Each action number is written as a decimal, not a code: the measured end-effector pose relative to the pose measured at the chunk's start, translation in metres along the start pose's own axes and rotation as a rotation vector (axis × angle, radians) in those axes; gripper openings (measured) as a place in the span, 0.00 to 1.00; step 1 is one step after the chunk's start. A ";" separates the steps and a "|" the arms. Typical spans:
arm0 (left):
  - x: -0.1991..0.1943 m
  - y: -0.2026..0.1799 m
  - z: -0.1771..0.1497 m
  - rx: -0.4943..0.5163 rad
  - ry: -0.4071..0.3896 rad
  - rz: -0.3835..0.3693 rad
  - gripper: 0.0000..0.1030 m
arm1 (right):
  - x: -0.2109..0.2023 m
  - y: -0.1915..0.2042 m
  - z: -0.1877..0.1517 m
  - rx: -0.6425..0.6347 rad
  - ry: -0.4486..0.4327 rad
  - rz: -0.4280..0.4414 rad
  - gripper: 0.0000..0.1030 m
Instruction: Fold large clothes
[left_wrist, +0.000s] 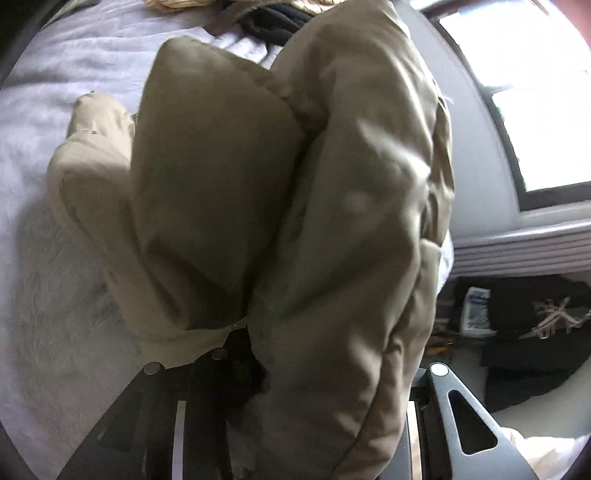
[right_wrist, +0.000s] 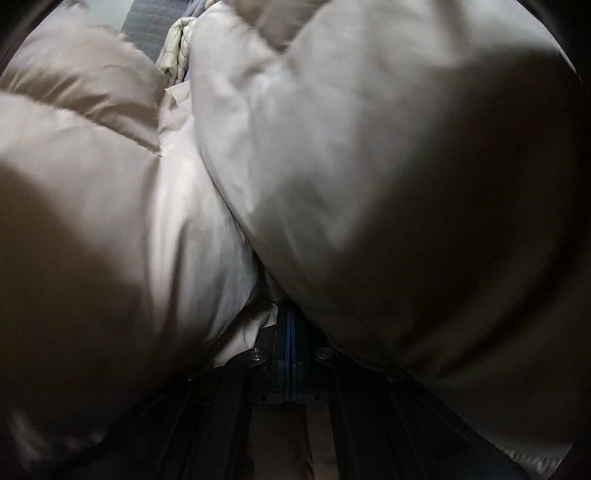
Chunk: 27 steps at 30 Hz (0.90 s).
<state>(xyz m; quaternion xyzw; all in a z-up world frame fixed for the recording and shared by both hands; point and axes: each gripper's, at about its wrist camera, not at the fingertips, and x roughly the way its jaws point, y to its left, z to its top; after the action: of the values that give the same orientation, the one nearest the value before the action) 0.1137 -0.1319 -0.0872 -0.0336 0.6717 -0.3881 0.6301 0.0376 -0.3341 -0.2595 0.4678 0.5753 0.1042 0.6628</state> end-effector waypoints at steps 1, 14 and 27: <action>0.004 -0.007 0.003 0.004 0.004 0.001 0.34 | -0.004 -0.003 0.000 0.018 0.002 0.015 0.00; 0.088 -0.059 0.027 0.028 0.133 -0.064 0.72 | -0.158 -0.059 -0.052 0.152 -0.214 0.012 0.02; 0.113 -0.074 0.005 0.122 0.147 0.008 0.90 | -0.233 -0.061 -0.101 0.162 -0.337 -0.173 0.04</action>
<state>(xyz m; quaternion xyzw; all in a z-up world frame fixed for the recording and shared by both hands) 0.0619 -0.2466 -0.1376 0.0358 0.6915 -0.4272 0.5815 -0.1473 -0.4738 -0.1395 0.4791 0.5009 -0.0796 0.7165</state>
